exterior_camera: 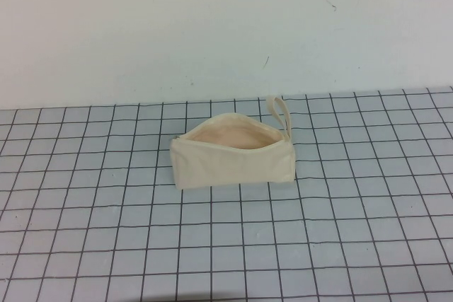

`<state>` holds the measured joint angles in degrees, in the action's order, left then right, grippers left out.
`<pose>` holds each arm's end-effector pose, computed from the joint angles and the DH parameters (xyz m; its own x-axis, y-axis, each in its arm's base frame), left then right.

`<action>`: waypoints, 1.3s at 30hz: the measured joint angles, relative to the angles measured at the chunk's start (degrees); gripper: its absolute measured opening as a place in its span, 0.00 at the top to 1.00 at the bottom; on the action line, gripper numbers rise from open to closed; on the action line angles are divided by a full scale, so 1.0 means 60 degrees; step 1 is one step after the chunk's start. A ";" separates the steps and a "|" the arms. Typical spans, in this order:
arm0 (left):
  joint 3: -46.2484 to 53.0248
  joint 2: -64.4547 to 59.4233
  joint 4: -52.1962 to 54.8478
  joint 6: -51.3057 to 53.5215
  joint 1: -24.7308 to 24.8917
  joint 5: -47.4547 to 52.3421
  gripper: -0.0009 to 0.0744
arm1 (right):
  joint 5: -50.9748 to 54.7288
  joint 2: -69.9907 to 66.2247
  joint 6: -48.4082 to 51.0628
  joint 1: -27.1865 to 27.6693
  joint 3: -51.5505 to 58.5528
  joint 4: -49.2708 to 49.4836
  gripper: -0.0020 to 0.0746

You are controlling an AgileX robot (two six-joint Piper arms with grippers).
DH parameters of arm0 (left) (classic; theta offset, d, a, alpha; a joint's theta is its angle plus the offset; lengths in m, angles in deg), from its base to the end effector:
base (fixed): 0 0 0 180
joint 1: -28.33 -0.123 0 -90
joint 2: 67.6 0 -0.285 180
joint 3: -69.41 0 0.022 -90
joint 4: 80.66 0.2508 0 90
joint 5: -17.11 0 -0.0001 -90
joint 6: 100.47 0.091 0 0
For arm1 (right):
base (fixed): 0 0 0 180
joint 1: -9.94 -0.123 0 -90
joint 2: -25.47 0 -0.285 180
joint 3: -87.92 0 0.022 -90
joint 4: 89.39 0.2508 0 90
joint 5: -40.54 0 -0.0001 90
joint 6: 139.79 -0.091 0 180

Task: Put eraser into pencil case

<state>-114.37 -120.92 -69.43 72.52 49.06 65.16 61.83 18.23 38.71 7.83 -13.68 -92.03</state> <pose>0.0941 -0.0215 0.5199 -0.1125 0.0528 -0.9922 0.2169 0.9758 0.0273 0.0527 0.0004 0.1734 -0.2903 -0.0275 -0.9565 -0.0257 0.9995 -0.0209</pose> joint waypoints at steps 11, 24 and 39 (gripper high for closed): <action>0.9789 0.6360 -0.0178 -0.1317 -0.2461 -0.5694 0.99 | 0.0000 0.0000 0.0000 0.0000 0.0000 0.0000 0.97; 1.3737 0.7696 0.0424 -0.1332 -0.2765 -0.6240 0.99 | 0.0000 0.0000 0.0000 0.0000 0.0000 0.0000 0.97; 1.3720 0.7694 -0.0574 -0.1727 -0.2688 -0.4852 0.99 | 0.0000 0.0000 0.0000 0.0000 0.0000 0.0000 0.97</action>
<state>-32.05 -74.75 -72.88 62.16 32.93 36.05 61.83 18.23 38.71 7.83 -13.68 -92.03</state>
